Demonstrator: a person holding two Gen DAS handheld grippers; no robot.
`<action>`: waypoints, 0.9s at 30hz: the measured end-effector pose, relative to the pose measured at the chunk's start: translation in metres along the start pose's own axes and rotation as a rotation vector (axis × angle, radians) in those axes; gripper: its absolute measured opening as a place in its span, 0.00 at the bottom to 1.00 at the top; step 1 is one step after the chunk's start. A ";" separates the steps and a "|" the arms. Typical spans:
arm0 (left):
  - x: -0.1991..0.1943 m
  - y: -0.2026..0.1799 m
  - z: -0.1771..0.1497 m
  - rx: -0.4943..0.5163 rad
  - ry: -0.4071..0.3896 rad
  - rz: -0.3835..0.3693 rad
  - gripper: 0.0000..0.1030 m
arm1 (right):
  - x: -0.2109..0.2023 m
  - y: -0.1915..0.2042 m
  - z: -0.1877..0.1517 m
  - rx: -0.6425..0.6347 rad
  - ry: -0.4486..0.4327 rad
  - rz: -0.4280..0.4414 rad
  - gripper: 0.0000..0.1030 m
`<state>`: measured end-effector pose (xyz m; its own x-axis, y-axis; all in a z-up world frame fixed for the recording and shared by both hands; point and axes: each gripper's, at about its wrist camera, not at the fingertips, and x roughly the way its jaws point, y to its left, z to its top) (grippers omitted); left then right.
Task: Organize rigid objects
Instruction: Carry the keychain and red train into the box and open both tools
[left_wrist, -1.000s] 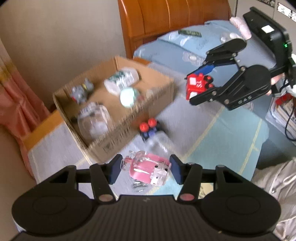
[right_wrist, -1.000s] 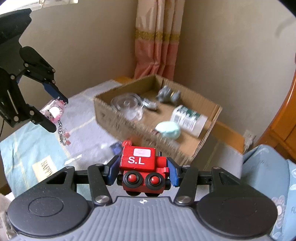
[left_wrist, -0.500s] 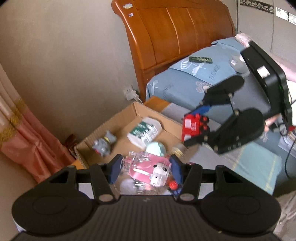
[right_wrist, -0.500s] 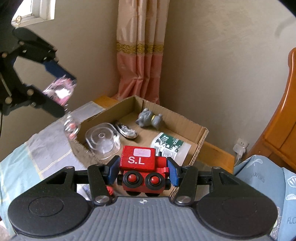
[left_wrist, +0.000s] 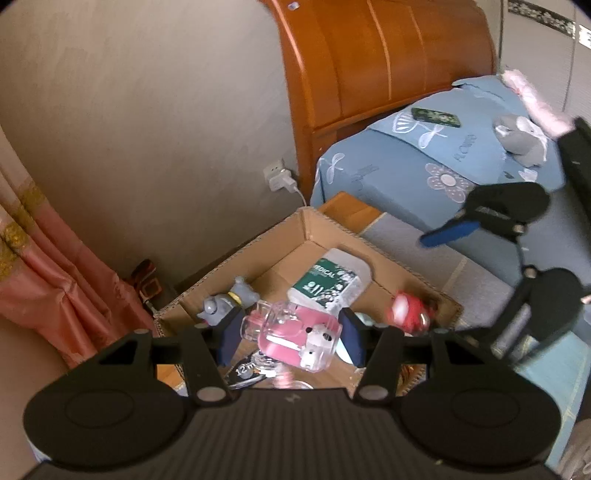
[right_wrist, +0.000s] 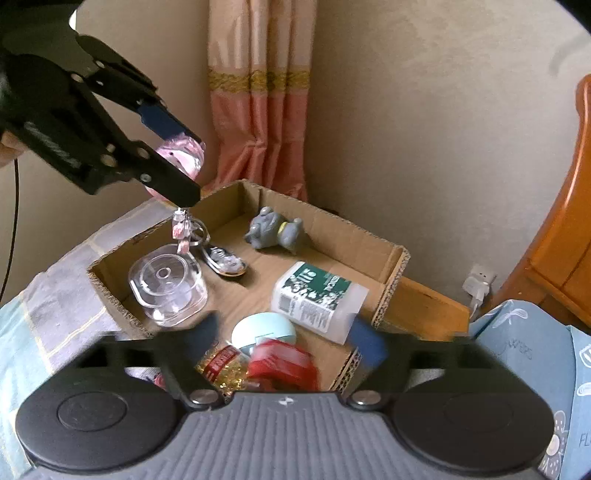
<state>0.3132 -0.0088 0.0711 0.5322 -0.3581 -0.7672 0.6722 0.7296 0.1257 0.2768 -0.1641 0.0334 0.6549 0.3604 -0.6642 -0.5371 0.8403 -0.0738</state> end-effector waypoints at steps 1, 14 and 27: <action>0.004 0.002 0.000 -0.002 0.005 0.002 0.53 | 0.000 0.000 -0.001 0.005 -0.003 0.008 0.98; 0.037 0.021 0.000 -0.037 0.052 0.015 0.53 | -0.012 0.008 -0.015 -0.010 0.006 0.020 0.98; 0.050 0.028 -0.011 -0.129 0.030 0.095 0.94 | -0.023 0.020 -0.022 -0.028 0.001 0.028 1.00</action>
<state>0.3527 0.0002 0.0291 0.5736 -0.2678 -0.7741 0.5466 0.8290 0.1181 0.2390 -0.1641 0.0311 0.6387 0.3831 -0.6673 -0.5701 0.8180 -0.0760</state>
